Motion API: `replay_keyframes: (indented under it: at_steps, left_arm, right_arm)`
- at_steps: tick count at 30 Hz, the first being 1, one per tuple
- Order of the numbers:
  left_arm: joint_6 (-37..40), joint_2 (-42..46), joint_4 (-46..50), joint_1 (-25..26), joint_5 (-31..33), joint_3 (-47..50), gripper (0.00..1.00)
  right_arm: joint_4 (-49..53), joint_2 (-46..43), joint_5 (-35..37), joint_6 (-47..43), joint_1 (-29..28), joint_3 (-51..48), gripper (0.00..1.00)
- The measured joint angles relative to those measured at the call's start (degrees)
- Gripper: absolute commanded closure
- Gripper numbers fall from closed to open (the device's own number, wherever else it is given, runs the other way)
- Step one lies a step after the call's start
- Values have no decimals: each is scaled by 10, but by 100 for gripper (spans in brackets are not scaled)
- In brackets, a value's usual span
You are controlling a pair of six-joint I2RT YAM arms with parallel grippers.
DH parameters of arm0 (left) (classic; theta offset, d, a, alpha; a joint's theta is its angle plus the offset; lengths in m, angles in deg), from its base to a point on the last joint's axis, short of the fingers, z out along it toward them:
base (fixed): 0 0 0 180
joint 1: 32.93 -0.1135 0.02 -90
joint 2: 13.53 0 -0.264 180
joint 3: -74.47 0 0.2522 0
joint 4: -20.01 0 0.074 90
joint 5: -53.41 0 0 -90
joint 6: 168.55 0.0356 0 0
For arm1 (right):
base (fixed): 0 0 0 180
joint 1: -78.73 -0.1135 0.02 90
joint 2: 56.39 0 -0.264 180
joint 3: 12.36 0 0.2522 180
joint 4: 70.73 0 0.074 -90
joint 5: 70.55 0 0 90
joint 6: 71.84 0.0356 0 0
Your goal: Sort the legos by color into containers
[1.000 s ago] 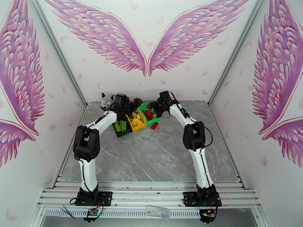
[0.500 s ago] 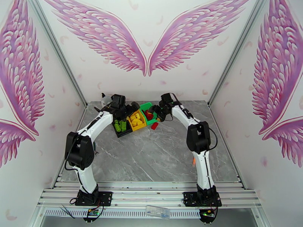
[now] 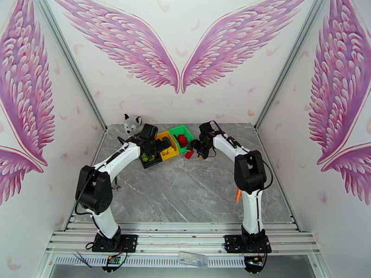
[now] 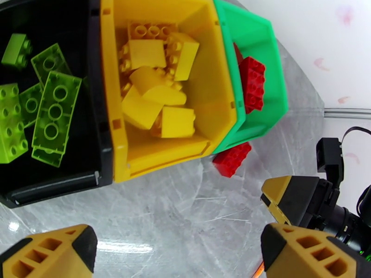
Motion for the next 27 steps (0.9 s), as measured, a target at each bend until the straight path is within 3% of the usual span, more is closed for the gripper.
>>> replay_keyframes:
  at_steps: [4, 11, 15, 27]
  left_arm:
    - [-5, 15, -2, 2, 6, 22, 1]
    - [-11, 26, -2, 1, 16, 30, 1]
    - [-13, 27, -2, 1, 17, 30, 1]
    - [-12, 28, 1, -2, 17, 30, 1]
  right_arm:
    - [11, -5, 24, -7, -10, -12, 18]
    - [33, 0, 67, -10, -36, -9, 21]
    - [50, 29, 91, -9, -48, 28, 26]
    - [59, 92, 167, 2, -67, 106, 24]
